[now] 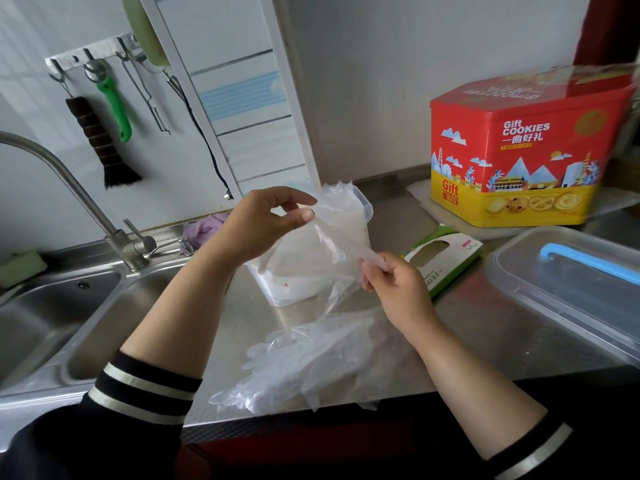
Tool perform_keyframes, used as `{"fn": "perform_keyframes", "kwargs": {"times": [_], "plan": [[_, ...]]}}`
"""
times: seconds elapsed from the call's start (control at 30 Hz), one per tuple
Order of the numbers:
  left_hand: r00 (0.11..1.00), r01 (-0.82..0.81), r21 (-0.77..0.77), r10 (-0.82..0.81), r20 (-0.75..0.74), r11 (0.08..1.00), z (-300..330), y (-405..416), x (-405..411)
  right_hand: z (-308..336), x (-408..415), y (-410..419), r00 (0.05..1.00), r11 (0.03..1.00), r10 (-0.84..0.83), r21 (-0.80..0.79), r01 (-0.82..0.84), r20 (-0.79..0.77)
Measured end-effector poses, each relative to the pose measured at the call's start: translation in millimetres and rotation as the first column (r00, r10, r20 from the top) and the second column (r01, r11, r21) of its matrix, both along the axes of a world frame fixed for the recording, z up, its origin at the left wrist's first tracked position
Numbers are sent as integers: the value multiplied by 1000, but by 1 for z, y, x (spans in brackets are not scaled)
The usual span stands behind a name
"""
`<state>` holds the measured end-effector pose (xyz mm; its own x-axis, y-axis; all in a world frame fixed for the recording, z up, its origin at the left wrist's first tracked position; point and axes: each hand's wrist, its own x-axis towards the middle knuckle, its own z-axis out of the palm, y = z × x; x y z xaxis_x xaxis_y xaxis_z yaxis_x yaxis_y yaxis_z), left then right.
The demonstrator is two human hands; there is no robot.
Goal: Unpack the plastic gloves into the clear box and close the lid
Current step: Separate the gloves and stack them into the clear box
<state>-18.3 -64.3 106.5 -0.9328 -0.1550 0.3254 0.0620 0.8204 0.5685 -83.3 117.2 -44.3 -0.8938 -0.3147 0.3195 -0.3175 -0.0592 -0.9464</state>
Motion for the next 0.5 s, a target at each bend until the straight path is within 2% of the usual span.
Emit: {"fn": "perform_keyframes", "kwargs": {"times": [0.13,0.2,0.33,0.5], "plan": [[967,189,-113,-165,196,975,14,5,1,7,5,3,997,991,4,-130,6,76],[958,213,-132,-180,224,968,13,9,0,9,5,4,990,981,-1,-194,28,141],[982,109,-3,-108,155,994,1,15,-4,12,1,7,967,944,-15,-316,98,253],[976,24,-2,-23,215,1000,-4,16,-4,17,2,11,955,936,-23,-328,124,296]]}}
